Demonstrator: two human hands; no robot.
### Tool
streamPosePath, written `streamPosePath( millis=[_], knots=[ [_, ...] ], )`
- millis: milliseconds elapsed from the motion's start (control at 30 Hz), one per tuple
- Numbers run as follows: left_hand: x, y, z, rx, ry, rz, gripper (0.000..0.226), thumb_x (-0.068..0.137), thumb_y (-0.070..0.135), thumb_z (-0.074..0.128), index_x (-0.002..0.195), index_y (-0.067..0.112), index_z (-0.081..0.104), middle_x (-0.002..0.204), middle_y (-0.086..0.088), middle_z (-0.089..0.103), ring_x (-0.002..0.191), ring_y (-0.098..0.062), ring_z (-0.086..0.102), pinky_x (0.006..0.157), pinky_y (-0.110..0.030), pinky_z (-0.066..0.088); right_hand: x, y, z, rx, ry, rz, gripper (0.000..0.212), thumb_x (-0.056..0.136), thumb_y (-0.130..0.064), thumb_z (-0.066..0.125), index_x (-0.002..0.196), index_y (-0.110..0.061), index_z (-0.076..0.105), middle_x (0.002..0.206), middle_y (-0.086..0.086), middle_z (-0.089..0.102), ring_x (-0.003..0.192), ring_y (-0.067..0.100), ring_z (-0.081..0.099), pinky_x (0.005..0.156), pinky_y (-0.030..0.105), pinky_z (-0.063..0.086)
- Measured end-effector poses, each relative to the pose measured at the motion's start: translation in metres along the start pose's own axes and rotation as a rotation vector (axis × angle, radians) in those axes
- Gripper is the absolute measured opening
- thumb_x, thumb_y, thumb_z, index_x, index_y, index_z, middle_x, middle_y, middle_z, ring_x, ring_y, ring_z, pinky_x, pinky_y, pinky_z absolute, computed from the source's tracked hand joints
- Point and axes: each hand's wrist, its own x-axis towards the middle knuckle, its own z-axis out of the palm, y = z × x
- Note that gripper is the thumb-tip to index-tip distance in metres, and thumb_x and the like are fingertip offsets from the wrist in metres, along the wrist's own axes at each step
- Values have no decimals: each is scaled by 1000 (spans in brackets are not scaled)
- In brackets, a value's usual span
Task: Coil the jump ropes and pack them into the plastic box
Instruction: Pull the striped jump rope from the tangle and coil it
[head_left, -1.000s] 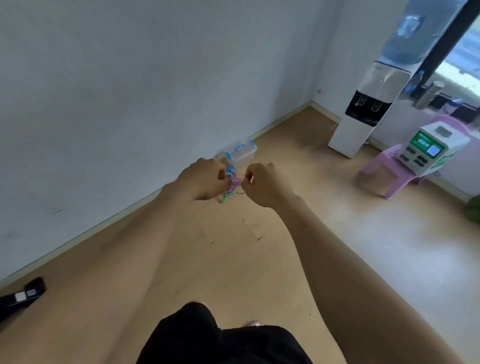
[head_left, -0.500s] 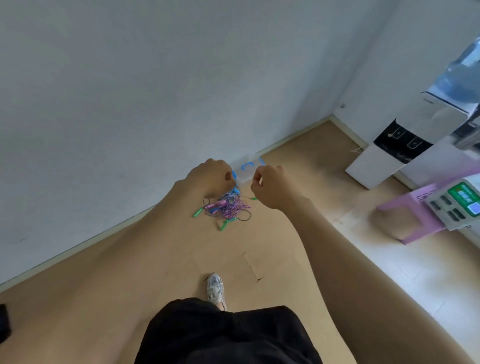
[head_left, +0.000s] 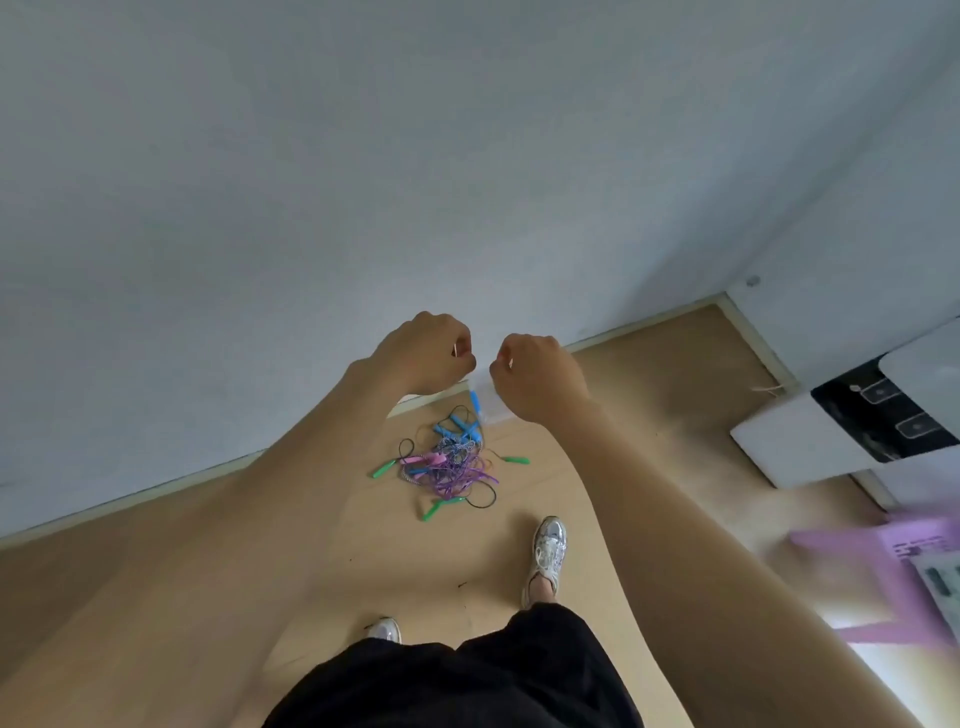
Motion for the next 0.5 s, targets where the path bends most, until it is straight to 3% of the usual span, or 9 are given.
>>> streamPosePath(
  millis=[67, 233, 400, 500],
  knots=[
    [30, 6, 5, -30, 46, -65, 17, 96, 31, 58, 98, 21, 72, 96, 3, 69, 84, -22, 66, 80, -40, 58, 38, 18, -6, -39, -29, -51, 21, 97, -18, 45, 77, -13, 51, 76, 3, 58, 72, 29, 58, 64, 33, 40],
    [87, 22, 20, -95, 101, -248, 15, 96, 29, 58, 95, 21, 70, 89, 7, 66, 80, -20, 65, 72, -36, 56, 121, 61, -17, 16, -166, -122, 19, 98, -15, 45, 97, -10, 63, 90, 7, 66, 82, 30, 63, 73, 38, 54],
    [123, 24, 38, -134, 117, -349, 14, 95, 26, 57, 90, 21, 69, 86, 7, 66, 80, -20, 65, 73, -38, 56, 172, 87, -8, 80, -273, -230, 29, 102, -24, 42, 86, -6, 59, 80, 9, 63, 74, 30, 60, 65, 39, 50],
    [140, 16, 51, -156, 107, -383, 14, 94, 24, 56, 89, 21, 68, 84, 7, 67, 78, -21, 65, 73, -38, 57, 186, 97, 9, 59, -299, -243, 34, 103, -23, 41, 71, -10, 44, 68, 6, 51, 66, 27, 48, 61, 39, 39]
  ],
)
